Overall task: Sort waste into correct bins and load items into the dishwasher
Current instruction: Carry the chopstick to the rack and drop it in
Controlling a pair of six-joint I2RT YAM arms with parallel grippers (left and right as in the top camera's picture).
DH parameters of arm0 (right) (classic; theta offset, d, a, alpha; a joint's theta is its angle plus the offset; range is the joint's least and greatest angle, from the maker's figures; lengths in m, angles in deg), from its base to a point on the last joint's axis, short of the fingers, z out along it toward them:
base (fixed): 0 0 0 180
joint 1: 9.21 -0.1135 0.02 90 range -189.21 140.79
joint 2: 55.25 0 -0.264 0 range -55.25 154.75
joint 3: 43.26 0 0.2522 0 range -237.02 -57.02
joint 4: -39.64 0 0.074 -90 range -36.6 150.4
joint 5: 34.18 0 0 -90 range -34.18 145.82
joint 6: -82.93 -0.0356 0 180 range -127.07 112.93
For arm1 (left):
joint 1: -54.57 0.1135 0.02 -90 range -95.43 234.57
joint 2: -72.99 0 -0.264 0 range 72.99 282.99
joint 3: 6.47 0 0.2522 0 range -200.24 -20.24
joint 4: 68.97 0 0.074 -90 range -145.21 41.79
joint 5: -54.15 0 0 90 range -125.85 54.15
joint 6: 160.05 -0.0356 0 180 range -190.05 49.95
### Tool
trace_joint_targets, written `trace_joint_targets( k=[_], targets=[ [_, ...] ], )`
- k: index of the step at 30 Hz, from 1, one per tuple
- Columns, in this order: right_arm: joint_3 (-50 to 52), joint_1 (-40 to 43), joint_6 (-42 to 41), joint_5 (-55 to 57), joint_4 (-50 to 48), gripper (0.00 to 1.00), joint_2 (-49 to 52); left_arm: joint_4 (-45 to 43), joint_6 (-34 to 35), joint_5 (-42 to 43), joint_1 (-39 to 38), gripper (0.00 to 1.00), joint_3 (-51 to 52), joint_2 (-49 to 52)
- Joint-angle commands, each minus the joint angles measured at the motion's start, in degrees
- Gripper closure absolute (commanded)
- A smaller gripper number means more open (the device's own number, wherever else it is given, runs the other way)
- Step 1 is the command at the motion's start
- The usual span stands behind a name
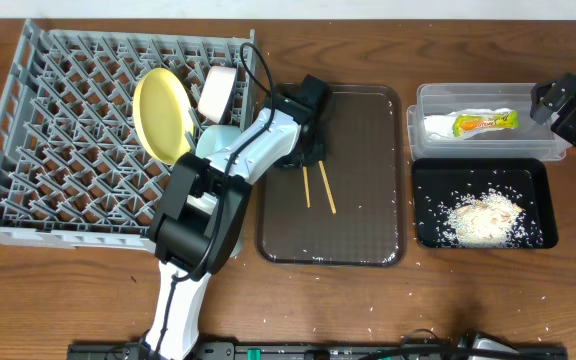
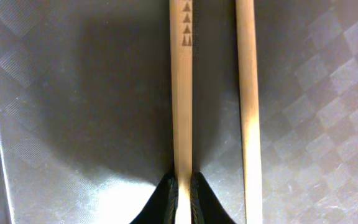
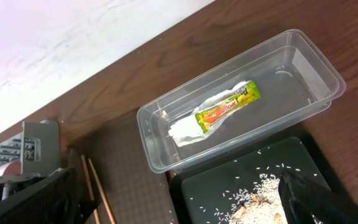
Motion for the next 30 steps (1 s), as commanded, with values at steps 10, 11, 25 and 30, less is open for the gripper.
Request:
trace_joint_targets(
  k=[10,11,25,30],
  targets=[
    [0.0,0.2,-0.4,0.3,0.1,0.01,0.0,15.3,-7.0,-0.7,1.0,0.92,-10.5,-5.2],
    [0.0,0.2,-0.4,0.3,0.1,0.01,0.0,16.6,-8.0,-0.7,1.2,0.93,-11.0,-6.8],
    [0.0,0.2,-0.4,0.3,0.1,0.01,0.0,38.7,-12.3,-17.5,15.0,0.93,-11.1,-25.1],
    [0.0,0.2,-0.4,0.3,0.1,0.01,0.0,38.0,-19.4,-17.4,20.7,0.92,-5.9,-24.9]
  ],
)
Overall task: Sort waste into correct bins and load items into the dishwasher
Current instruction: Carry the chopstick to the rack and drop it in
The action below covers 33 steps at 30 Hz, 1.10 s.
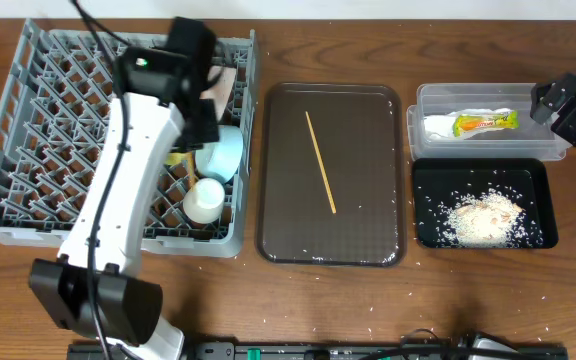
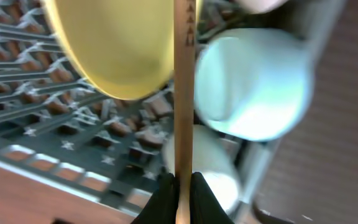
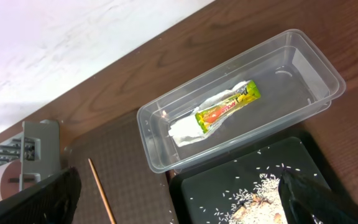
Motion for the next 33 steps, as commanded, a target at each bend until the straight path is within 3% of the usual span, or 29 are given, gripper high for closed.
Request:
trace_joint_targets(
  k=[1,10,14,17,25,30,33],
  targets=[
    [0.0,0.2,-0.4,0.3,0.1,0.01,0.0,-1.0,-7.2,-2.6,3.0,0.92,5.1,1.0],
    [0.0,0.2,-0.4,0.3,0.1,0.01,0.0,-4.2,-11.7,-2.6,7.8,0.9,14.9,1.1],
    [0.0,0.2,-0.4,0.3,0.1,0.01,0.0,-4.2,-11.7,-2.6,8.0,0.61,14.9,1.1],
    [0.0,0.2,-0.4,0.3,0.1,0.01,0.0,-4.2,-11.7,-2.6,8.0,0.52,14.9,1.1],
    [0.0,0.2,-0.4,0.3,0.1,0.01,0.0,-3.2,-11.0,1.2,7.1,0.51,11.9,1.0],
    [0.0,0.2,-0.4,0.3,0.1,0.01,0.0,-6.0,-10.7,12.5,2.8,0.52,8.3,0.9],
    [0.0,0.2,-0.4,0.3,0.1,0.01,0.0,-10.9,-5.8,16.2,-1.7,0.51,8.5,1.0]
  ],
)
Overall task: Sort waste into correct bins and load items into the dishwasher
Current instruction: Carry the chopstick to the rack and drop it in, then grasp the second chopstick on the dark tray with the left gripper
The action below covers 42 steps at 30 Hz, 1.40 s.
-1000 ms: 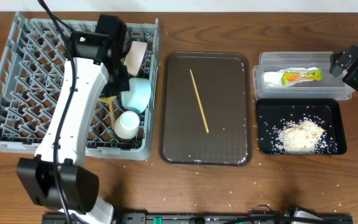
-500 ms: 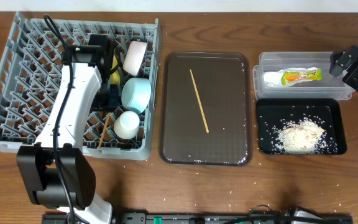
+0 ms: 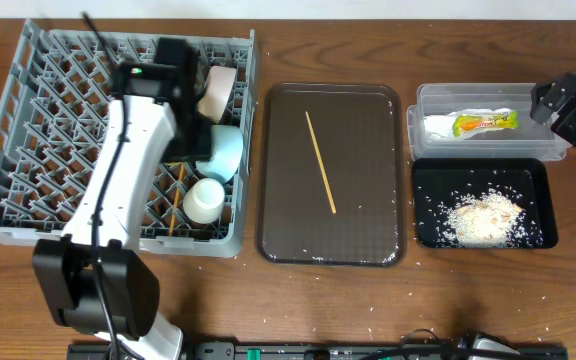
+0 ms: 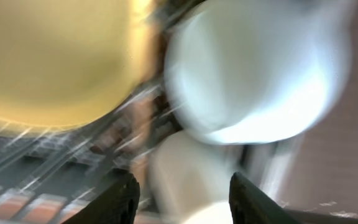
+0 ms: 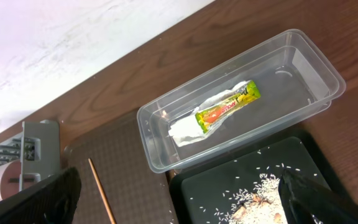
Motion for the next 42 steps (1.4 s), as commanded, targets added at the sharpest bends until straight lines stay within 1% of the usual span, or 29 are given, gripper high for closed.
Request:
trace_joint_targets(
  k=[1,6,10,14,16,20,23,29,32,37,41,42],
  targets=[
    [0.0,0.2,-0.4,0.3,0.1,0.01,0.0,-5.1,7.8,8.1,-6.9,0.51,-0.8,0.0],
    [0.0,0.2,-0.4,0.3,0.1,0.01,0.0,-14.6,17.7,7.6,-16.7,0.51,-0.7,2.4],
    [0.0,0.2,-0.4,0.3,0.1,0.01,0.0,-19.0,22.8,4.4,-23.2,0.51,-0.7,6.2],
    [0.0,0.2,-0.4,0.3,0.1,0.01,0.0,-23.1,27.1,3.6,-27.0,0.51,-0.7,11.5],
    [0.0,0.2,-0.4,0.3,0.1,0.01,0.0,-25.5,30.1,3.6,-28.3,0.51,-0.7,15.6],
    [0.0,0.2,-0.4,0.3,0.1,0.01,0.0,-27.0,33.5,3.7,-28.4,0.51,-0.7,21.0],
    [0.0,0.2,-0.4,0.3,0.1,0.01,0.0,-27.9,33.7,4.3,-28.4,0.51,-0.7,23.2],
    [0.0,0.2,-0.4,0.3,0.1,0.01,0.0,-28.9,33.9,4.3,-28.5,0.52,-0.7,24.0],
    [0.0,0.2,-0.4,0.3,0.1,0.01,0.0,-28.9,33.9,4.3,-28.6,0.6,-0.7,24.3],
    [0.0,0.2,-0.4,0.3,0.1,0.01,0.0,-28.8,34.4,4.4,-29.0,0.67,-0.7,26.3],
    [0.0,0.2,-0.4,0.3,0.1,0.01,0.0,-28.9,34.4,4.7,-29.0,0.8,-0.7,26.5],
    [0.0,0.2,-0.4,0.3,0.1,0.01,0.0,-28.9,34.4,4.7,-29.0,0.81,-0.7,26.5]
  ],
)
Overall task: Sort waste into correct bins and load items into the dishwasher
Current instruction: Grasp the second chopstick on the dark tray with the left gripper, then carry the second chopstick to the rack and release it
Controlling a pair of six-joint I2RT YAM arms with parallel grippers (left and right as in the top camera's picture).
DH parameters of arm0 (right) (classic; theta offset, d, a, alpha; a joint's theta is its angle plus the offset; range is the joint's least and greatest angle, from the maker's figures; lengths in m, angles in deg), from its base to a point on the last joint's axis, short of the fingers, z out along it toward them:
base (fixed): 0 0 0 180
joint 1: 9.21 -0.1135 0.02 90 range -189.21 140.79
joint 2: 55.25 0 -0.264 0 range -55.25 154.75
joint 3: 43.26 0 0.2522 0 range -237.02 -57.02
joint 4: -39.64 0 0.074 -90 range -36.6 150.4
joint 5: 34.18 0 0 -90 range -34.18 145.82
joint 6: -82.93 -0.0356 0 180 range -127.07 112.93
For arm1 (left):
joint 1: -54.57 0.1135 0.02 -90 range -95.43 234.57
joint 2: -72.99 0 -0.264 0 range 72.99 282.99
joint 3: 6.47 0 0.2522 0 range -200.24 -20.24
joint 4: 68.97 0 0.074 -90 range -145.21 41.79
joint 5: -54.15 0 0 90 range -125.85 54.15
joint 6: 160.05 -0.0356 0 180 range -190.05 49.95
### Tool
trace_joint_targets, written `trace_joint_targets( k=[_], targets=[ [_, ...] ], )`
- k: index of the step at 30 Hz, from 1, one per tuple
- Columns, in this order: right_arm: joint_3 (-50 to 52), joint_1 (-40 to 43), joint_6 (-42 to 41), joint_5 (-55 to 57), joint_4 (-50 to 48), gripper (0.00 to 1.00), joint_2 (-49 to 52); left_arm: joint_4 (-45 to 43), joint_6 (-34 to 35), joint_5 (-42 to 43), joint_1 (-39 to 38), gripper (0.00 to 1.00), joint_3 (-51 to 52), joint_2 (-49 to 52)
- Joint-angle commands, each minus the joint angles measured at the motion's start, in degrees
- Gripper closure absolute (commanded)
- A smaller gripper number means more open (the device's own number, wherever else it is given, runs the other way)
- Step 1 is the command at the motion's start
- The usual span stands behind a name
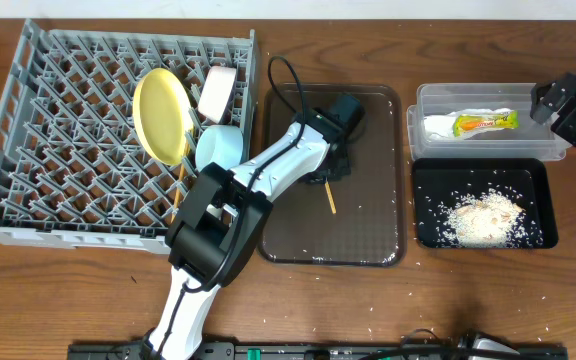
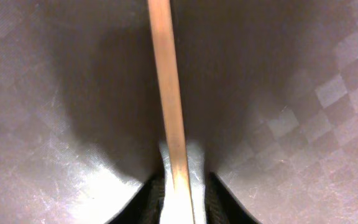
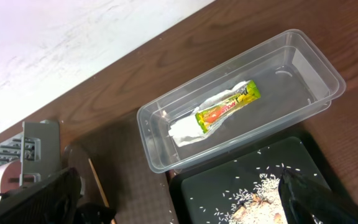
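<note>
A wooden chopstick point(image 2: 166, 93) lies on the brown tray point(image 1: 368, 230); only its near end point(image 1: 329, 198) shows in the overhead view. My left gripper point(image 2: 178, 199) is down on the tray, jaws astride the stick with a thin gap on each side, so it is open. A second chopstick point(image 1: 177, 190) lies in the grey dish rack point(image 1: 58, 130) beside the yellow plate point(image 1: 160, 115). My right gripper point(image 3: 179, 202) hangs wide open at the far right, above the bins, holding nothing.
The rack also holds a light blue bowl point(image 1: 220, 147) and a pale cup point(image 1: 218, 92). A clear bin point(image 1: 423, 100) holds a wrapper point(image 1: 483, 122). A black bin point(image 1: 428, 200) in front of it holds rice point(image 1: 483, 215). Rice grains dot the table.
My left gripper was open above the rack by the blue bowl. It is now on the tray, its jaws astride the remaining chopstick. The right arm has not moved.
Two chopsticks lay on the tray and my left gripper was shut on one. It then held that stick over the rack. After that it was open and the stick lay in the rack. Now it is back at the tray, at the second stick.
</note>
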Motion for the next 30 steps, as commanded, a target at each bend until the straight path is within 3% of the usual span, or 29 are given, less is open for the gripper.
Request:
trace_joint_targets(
  k=[1,6,16,24,30],
  targets=[
    [0.0,0.2,-0.4,0.3,0.1,0.01,0.0,0.2,0.3,-0.1,-0.2,0.89,-0.5,1.6],
    [0.0,0.2,-0.4,0.3,0.1,0.01,0.0,2.1,-0.5,0.0,-0.2,0.92,-2.2,1.3],
    [0.0,0.2,-0.4,0.3,0.1,0.01,0.0,18.4,-18.0,-0.4,2.9,0.93,-12.3,-8.0],
    [0.0,0.2,-0.4,0.3,0.1,0.01,0.0,31.8,-27.2,-9.2,11.5,0.93,-12.4,-22.0],
    [0.0,0.2,-0.4,0.3,0.1,0.01,0.0,36.4,-36.6,-15.6,21.9,0.92,-10.4,-23.1]
  ],
)
